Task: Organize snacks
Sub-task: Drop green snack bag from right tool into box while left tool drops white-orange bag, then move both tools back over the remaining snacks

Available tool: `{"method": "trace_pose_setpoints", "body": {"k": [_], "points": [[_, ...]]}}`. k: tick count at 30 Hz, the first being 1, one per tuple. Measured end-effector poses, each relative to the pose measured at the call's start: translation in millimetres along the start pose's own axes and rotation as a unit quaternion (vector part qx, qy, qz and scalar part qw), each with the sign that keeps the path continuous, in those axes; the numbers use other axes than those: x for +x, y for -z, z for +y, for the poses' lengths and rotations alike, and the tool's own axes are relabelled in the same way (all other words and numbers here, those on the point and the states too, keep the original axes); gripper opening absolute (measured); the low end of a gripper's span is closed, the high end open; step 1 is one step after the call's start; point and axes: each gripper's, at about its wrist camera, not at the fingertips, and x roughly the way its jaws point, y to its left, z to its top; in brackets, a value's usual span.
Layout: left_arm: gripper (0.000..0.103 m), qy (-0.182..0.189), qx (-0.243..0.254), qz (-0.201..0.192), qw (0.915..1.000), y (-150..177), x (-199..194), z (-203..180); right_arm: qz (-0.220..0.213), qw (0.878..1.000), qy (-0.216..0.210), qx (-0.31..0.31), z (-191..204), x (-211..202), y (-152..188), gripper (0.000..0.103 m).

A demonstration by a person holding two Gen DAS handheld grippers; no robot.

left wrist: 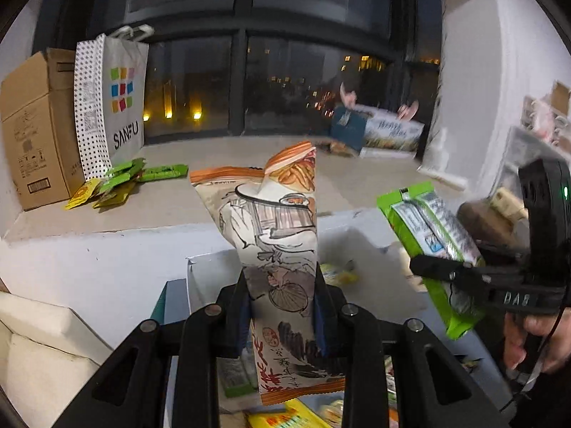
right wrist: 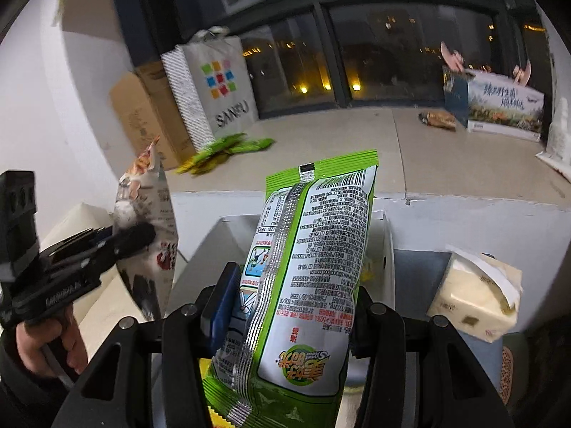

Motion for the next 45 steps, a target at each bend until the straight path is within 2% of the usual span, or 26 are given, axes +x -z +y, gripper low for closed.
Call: {"method": "trace_pose_setpoints", "body": {"k": [3, 4, 5, 6, 7, 8, 10, 12, 18, 20, 23, 25, 30, 34, 40, 45], "points": [[0.032, -0.004, -0.001, 0.025, 0.9997, 1.9, 22.6, 5.5, 0.026, 1.0, 0.002, 0.014, -11.3, 28.3, -11.5, 0.055], [0.034, -0.009, -0.003, 0.045, 0.9989, 2.3, 34.0, 9.1, 0.034, 0.999, 0.001, 0.013, -12.6, 38.5, -13.9, 0.055], [0.048, -0.012, -0.006, 0.059, 0.9982, 5.6, 40.5, 10.3, 0.041, 0.999, -0.001, 0.01, -13.5, 44.5, -15.0, 0.059], [0.061, -0.019, -0.009, 0.074, 0.997, 7.6, 47.8, 13.3, 0.055, 0.998, -0.004, 0.005, -12.4, 53.5, -15.5, 0.067], [0.094, -0.026, -0.008, 0.083, 0.9961, 10.4, 53.3, 15.9, 0.067, 0.998, 0.008, 0.0, -11.1, 61.9, -15.5, 0.077], [0.103, -0.03, -0.005, 0.077, 0.9966, 13.8, 53.7, 18.2, 0.072, 0.997, 0.024, -0.003, -11.0, 65.9, -15.3, 0.1], [0.103, -0.033, 0.001, 0.07, 0.997, 19.6, 51.0, 21.5, 0.063, 0.996, 0.055, -0.016, -8.7, 67.7, -12.1, 0.103], [0.103, -0.035, -0.005, 0.072, 0.9968, 23.3, 49.5, 26.9, 0.065, 0.996, 0.063, -0.021, -8.1, 67.2, -10.0, 0.103], [0.103, -0.029, -0.007, 0.044, 0.9986, 26.9, 16.9, 26.4, 0.033, 0.998, 0.052, -0.021, -3.4, 41.7, -5.1, 0.103], [0.103, -0.015, -0.014, 0.029, 0.9994, 28.5, -1.2, 22.1, 0.017, 0.998, 0.05, -0.029, 4.2, 26.8, -2.7, 0.103], [0.103, 0.028, -0.015, 0.019, 0.9993, 37.3, -26.5, 10.3, -0.004, 0.999, 0.034, -0.038, 13.5, -0.9, 5.8, 0.103], [0.103, 0.025, -0.004, 0.006, 0.9997, 45.6, -43.0, -0.5, -0.014, 0.999, 0.016, -0.039, 20.5, -20.6, 15.8, 0.103], [0.103, 0.066, 0.006, -0.011, 0.9978, 67.1, -86.3, -27.3, -0.035, 0.998, -0.014, -0.052, 34.2, -66.8, 50.0, 0.103], [0.103, 0.071, 0.011, -0.024, 0.9971, 88.6, -112.7, -46.5, -0.042, 0.997, -0.032, -0.053, 38.7, -97.5, 83.6, 0.103], [0.103, 0.083, 0.008, -0.022, 0.9963, 126.9, -136.6, -67.5, -0.047, 0.997, -0.05, -0.038, 39.1, -133.6, 141.6, 0.103], [0.103, 0.098, 0.001, -0.004, 0.9951, 162.5, -144.1, -80.2, -0.04, 0.997, -0.071, 0.009, 27.1, -146.3, 188.2, 0.103]]}}
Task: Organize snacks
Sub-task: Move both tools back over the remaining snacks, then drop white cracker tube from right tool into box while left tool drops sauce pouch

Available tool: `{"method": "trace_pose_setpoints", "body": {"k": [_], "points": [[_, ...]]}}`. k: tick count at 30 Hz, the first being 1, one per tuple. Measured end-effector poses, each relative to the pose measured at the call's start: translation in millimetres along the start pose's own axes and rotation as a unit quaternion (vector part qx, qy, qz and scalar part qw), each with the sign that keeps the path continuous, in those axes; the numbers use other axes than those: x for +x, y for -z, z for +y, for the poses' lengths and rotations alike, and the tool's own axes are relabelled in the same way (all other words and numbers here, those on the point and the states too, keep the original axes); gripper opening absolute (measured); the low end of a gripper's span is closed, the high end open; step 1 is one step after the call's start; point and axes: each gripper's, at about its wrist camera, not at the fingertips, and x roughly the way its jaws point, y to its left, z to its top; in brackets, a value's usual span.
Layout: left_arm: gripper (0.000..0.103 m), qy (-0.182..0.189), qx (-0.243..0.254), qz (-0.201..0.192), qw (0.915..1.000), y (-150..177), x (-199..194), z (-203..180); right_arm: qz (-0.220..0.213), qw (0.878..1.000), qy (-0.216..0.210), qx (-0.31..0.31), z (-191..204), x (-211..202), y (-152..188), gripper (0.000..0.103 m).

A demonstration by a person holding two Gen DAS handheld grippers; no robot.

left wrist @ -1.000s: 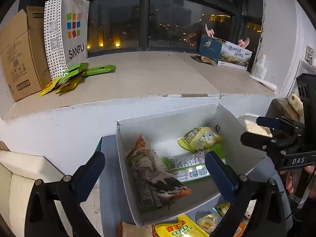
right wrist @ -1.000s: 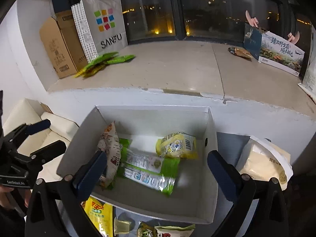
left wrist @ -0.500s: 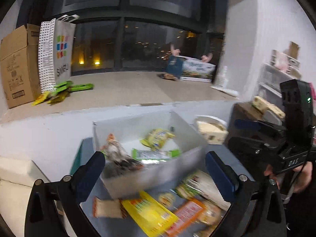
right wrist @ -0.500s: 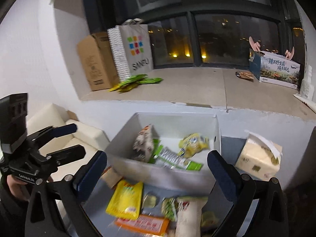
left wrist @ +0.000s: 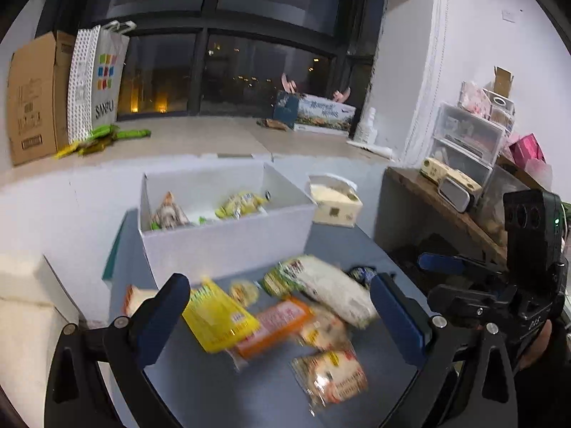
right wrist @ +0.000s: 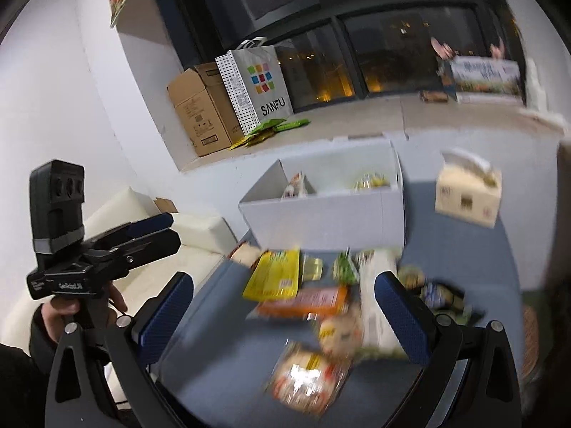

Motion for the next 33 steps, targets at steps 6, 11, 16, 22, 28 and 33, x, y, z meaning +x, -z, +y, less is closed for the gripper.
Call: {"method": "trace_pose_setpoints", "body": {"k": [6, 11, 16, 22, 28, 33], "points": [[0.103, 0.007, 0.017, 0.007, 0.9998, 24.5, -8.6, -12.1, 0.0, 0.999, 0.01, 0.042, -26.6, -14.0, 32.0, 0.103], [0.103, 0.006, 0.02, 0.02, 0.9996, 33.3, -10.5, -11.6, 0.012, 0.998, 0.044, 0.048, -47.6, -11.2, 34.9, 0.103], [0.103, 0.001, 0.005, 0.021, 0.9998, 37.4, -13.4, -3.2, 0.041, 0.994, 0.088, 0.048, -64.0, 9.0, 37.6, 0.103], [0.103, -0.011, -0.001, 0.013, 0.9999, 44.6, -19.0, 3.8, 0.089, 0.991, 0.087, 0.054, -76.8, 46.2, 32.9, 0.103], [0.103, -0.015, -0.011, 0.025, 0.9995, 54.2, -13.0, 11.8, 0.143, 0.981, 0.127, -0.027, -66.2, 101.5, 14.1, 0.103], [0.103, -0.021, -0.021, 0.043, 0.9986, 62.8, -3.3, 18.9, 0.205, 0.965, 0.146, -0.073, -66.7, 151.2, 18.1, 0.06]]}}
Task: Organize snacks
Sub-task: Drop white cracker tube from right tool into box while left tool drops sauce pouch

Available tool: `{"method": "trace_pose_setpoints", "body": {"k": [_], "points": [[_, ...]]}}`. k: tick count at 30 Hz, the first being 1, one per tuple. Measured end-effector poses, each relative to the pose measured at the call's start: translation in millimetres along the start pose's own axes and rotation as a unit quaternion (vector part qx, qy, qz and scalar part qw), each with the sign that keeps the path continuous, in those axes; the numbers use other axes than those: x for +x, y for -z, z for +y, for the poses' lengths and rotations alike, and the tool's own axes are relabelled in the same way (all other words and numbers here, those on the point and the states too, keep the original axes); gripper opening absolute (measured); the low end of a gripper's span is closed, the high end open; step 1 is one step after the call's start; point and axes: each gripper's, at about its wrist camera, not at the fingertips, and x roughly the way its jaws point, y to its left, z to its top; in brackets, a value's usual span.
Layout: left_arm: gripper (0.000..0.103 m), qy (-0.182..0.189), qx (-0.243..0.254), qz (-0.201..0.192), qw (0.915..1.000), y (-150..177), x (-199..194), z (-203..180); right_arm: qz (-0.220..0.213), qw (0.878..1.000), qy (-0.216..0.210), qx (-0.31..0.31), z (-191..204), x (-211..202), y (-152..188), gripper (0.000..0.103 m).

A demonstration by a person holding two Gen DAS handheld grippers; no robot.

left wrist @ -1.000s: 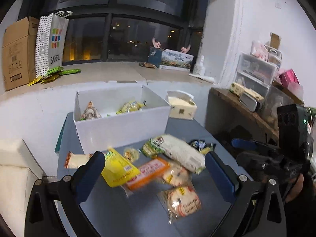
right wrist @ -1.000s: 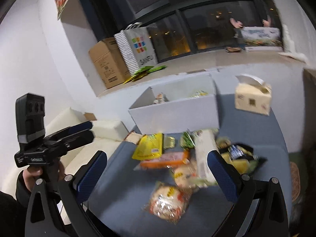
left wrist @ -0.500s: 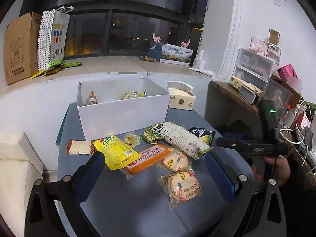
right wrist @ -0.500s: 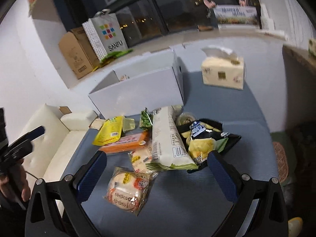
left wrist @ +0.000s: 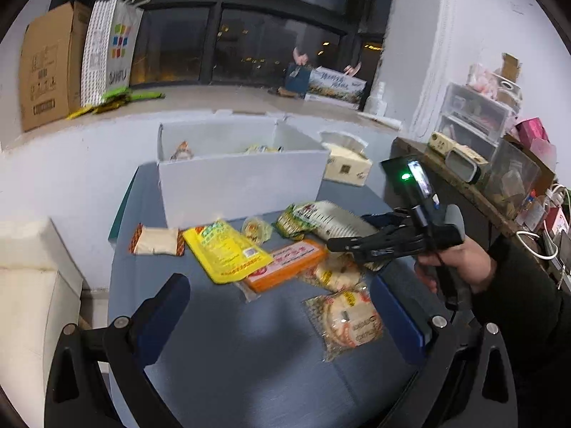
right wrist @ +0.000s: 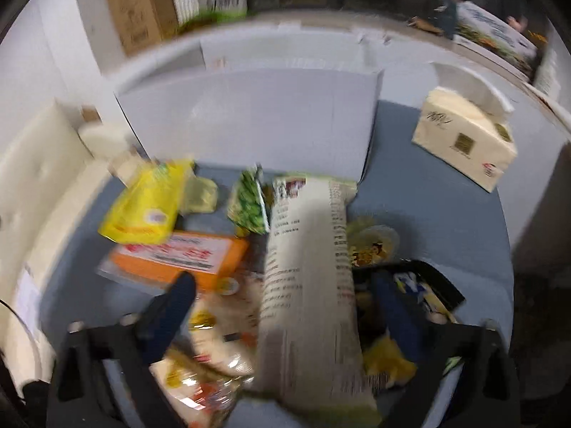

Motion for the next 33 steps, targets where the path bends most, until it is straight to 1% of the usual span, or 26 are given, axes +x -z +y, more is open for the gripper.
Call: {"method": "trace_pose_setpoints", "body": {"k": [1, 2, 3, 4, 6, 8, 11, 14, 16, 17, 20, 22, 23, 25, 26, 27, 28, 30, 31, 32, 33], "points": [[0.103, -0.003, -0.007, 0.004, 1.0, 1.6, 3.3, 3.2, 0.017, 1.0, 0.013, -0.005, 0.5, 9.2, -0.1, 0.048], [0.103, -0.004, -0.015, 0.009, 0.9998, 2.7, 6.6, 6.7, 0.015, 1.0, 0.004, 0.003, -1.7, 10.6, 0.0, 0.039], [0.103, -0.004, -0.024, 0.015, 0.9996, 4.1, 10.5, 10.8, 0.016, 1.0, -0.008, 0.011, -4.1, 9.2, 0.3, 0.036], [0.103, -0.003, -0.03, 0.019, 0.9994, 4.8, 13.7, 13.6, 0.017, 1.0, -0.009, 0.013, -5.6, 7.1, 1.0, 0.035], [0.103, -0.003, -0.041, 0.031, 0.9987, 5.9, 22.6, 20.5, 0.005, 1.0, -0.015, 0.019, -8.9, -5.2, 3.3, 0.034], [0.103, -0.012, -0.058, 0.046, 0.9972, 4.9, 35.6, 28.8, -0.015, 0.999, -0.028, 0.028, -12.0, -23.4, 6.9, 0.034], [0.103, -0.02, -0.08, 0.07, 0.9941, 0.6, 55.8, 37.9, -0.04, 0.998, -0.033, 0.029, -8.5, -47.7, 11.7, 0.034], [0.103, -0.038, -0.086, 0.091, 0.9914, -10.7, 81.6, 43.1, -0.067, 0.996, -0.046, 0.031, -1.4, -72.8, 17.2, 0.035], [0.103, -0.046, -0.089, 0.098, 0.9902, -19.4, 98.3, 46.0, -0.078, 0.995, -0.052, 0.03, 4.3, -82.2, 20.2, 0.035], [0.103, -0.055, -0.095, 0.107, 0.9882, -23.4, 108.5, 48.2, -0.083, 0.995, -0.055, 0.03, 6.4, -86.9, 23.5, 0.035], [0.103, -0.094, -0.122, 0.137, 0.9785, -33.4, 141.8, 57.6, -0.095, 0.993, -0.058, 0.029, 12.5, -96.4, 32.2, 0.035], [0.103, -0.121, -0.137, 0.16, 0.9701, -36.8, 163.8, 63.8, -0.096, 0.993, -0.06, 0.03, 14.0, -99.2, 36.9, 0.035], [0.103, -0.129, -0.137, 0.168, 0.9676, -38.1, 173.4, 64.8, -0.096, 0.993, -0.064, 0.032, 14.2, -100.9, 39.0, 0.035], [0.103, -0.138, -0.122, 0.176, 0.9668, -39.7, 186.4, 62.2, -0.096, 0.993, -0.066, 0.031, 14.8, -100.3, 43.7, 0.035], [0.103, -0.153, -0.112, 0.185, 0.9643, -39.5, 193.1, 60.4, -0.094, 0.993, -0.064, 0.031, 15.0, -99.3, 45.7, 0.035], [0.103, -0.174, -0.104, 0.196, 0.9595, -38.3, 200.3, 58.5, -0.092, 0.993, -0.064, 0.032, 13.9, -97.8, 47.4, 0.035], [0.103, -0.18, -0.101, 0.198, 0.9581, -37.6, 204.6, 56.7, -0.092, 0.993, -0.064, 0.034, 12.6, -97.8, 49.1, 0.035], [0.103, -0.177, -0.097, 0.197, 0.9595, -37.7, 209.1, 52.7, -0.09, 0.993, -0.066, 0.04, 10.5, -96.3, 51.4, 0.035], [0.098, -0.174, -0.093, 0.199, 0.96, -37.2, 211.6, 49.7, -0.09, 0.993, -0.066, 0.041, 9.6, -95.9, 52.0, 0.035], [0.083, -0.164, -0.087, 0.197, 0.9626, -36.4, 212.9, 46.5, -0.091, 0.993, -0.064, 0.041, 9.2, -96.0, 52.8, 0.035], [0.082, -0.158, -0.079, 0.194, 0.965, -35.1, 213.0, 44.2, -0.092, 0.993, -0.057, 0.04, 9.2, -96.0, 53.8, 0.035]]}}
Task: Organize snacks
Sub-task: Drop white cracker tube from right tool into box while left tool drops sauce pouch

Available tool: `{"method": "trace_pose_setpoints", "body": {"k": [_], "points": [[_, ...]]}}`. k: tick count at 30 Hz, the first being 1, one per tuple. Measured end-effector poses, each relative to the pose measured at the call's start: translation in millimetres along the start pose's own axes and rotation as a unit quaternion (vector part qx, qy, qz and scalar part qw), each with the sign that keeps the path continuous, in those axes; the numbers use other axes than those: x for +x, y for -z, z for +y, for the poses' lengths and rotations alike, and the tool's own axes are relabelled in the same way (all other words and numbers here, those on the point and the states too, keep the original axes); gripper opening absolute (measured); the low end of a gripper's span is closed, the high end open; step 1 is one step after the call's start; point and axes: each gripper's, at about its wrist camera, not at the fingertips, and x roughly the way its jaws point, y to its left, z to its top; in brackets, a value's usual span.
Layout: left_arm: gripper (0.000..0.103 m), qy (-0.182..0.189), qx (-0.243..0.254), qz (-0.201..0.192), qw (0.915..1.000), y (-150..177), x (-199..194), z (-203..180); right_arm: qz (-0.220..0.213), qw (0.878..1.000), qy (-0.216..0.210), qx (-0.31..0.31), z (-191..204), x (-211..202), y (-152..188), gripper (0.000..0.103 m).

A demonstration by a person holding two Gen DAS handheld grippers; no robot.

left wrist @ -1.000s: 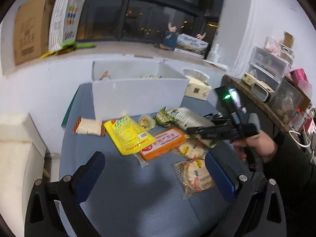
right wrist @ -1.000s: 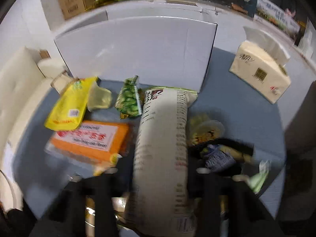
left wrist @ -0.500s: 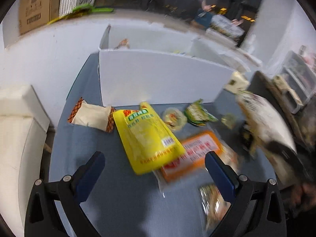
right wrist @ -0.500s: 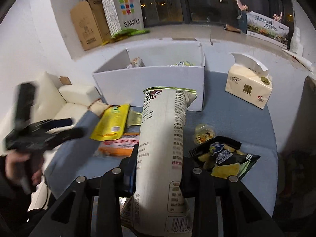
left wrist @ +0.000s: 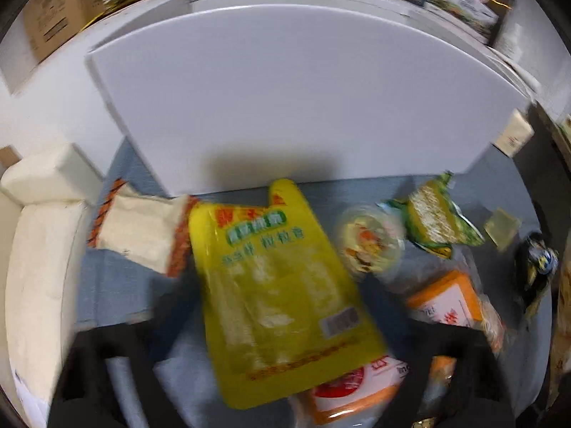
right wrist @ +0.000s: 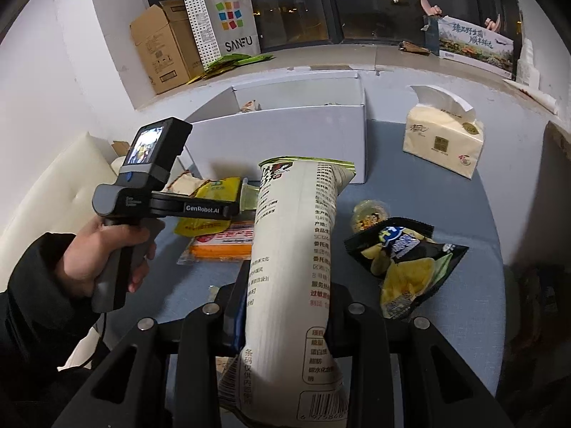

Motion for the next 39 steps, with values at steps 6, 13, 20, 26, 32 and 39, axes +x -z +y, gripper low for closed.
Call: {"method": "trace_pose_setpoints", "body": {"k": [6, 13, 20, 26, 32, 39], "points": [[0.054, 0.056, 0.025, -0.042, 0.9972, 17.6, -25.9, 5.8, 0.001, 1.0, 0.001, 0.002, -2.5, -1.3, 6.4, 0.035], [0.05, 0.123, 0.032, -0.101, 0.9867, 39.8, -82.6, 16.9, -0.012, 1.0, -0.006, 0.009, -2.4, -4.7, 3.0, 0.035], [0.05, 0.142, 0.045, -0.194, 0.9697, 2.0, -140.3, 27.3, -0.05, 0.999, -0.015, 0.008, 4.6, -6.7, -28.6, 0.035], [0.05, 0.144, 0.046, -0.224, 0.9629, -59.6, -156.8, 38.5, -0.086, 0.996, -0.022, 0.014, 0.6, 4.6, -97.5, 0.035], [0.051, 0.122, 0.042, -0.22, 0.967, -124.1, -142.9, 43.3, -0.079, 0.996, 0.012, 0.024, -15.5, 48.8, -174.2, 0.035], [0.078, 0.085, 0.048, -0.208, 0.9732, -160.7, -103.1, 36.2, -0.064, 0.996, 0.064, -0.009, -18.9, 95.3, -232.9, 0.037]]}}
